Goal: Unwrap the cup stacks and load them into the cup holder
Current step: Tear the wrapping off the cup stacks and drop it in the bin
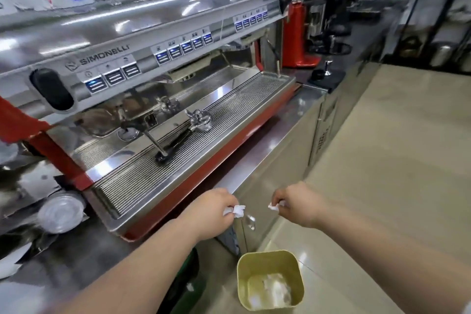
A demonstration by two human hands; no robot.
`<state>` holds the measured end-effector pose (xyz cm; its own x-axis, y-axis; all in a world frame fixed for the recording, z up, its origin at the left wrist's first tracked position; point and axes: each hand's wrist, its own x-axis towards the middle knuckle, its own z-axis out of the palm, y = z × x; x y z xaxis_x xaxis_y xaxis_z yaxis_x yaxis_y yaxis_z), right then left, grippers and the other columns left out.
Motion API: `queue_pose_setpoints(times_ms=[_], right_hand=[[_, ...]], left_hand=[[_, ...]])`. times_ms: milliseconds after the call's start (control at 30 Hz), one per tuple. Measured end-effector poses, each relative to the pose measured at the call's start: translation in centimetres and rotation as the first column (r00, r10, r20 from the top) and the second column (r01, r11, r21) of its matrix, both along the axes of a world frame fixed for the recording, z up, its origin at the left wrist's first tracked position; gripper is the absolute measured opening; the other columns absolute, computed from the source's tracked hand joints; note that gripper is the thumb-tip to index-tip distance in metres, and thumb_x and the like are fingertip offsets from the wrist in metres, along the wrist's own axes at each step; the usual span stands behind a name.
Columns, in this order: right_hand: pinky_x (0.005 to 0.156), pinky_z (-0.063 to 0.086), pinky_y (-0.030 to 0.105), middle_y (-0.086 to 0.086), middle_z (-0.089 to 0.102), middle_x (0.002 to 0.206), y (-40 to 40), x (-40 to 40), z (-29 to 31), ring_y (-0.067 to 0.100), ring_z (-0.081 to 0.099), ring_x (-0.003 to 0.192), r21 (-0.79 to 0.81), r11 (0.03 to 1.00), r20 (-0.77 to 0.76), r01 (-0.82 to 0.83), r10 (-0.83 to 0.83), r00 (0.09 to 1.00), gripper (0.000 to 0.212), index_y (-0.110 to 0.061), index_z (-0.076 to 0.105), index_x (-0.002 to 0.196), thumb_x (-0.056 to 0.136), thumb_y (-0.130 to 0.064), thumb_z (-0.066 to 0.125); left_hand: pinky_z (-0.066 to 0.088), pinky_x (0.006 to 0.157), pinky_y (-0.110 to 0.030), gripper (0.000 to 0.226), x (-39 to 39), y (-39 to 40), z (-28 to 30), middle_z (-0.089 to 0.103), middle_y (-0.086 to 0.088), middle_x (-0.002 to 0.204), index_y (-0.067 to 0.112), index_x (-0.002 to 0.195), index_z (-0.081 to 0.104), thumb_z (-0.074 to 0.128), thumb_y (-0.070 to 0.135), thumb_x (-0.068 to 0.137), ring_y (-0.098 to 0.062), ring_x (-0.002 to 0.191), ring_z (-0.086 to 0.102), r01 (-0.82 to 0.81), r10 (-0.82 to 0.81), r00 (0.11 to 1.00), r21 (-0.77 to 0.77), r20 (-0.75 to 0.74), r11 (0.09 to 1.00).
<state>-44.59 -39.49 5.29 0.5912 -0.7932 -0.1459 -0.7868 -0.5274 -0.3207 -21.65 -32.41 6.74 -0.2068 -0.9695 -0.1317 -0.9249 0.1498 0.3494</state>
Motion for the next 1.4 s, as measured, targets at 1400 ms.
queue_pose_setpoints(times_ms=[1400], right_hand=[[0.070,0.042,0.021,-0.004,0.065,0.095,7.1,1.1,-53.9,0.016,0.060,0.089,0.585,0.548,-0.074,0.598,-0.698,0.712,0.016,-0.024,0.069,0.099,0.087,-0.021,0.060]], left_hand=[[0.035,0.067,-0.027,0.017,-1.5,-1.4,-56.3,0.046,0.007,0.089,0.027,0.077,0.047,0.055,0.027,0.092,-0.017,0.083,0.048,0.096,-0.114,0.993,0.580,-0.004,0.809]])
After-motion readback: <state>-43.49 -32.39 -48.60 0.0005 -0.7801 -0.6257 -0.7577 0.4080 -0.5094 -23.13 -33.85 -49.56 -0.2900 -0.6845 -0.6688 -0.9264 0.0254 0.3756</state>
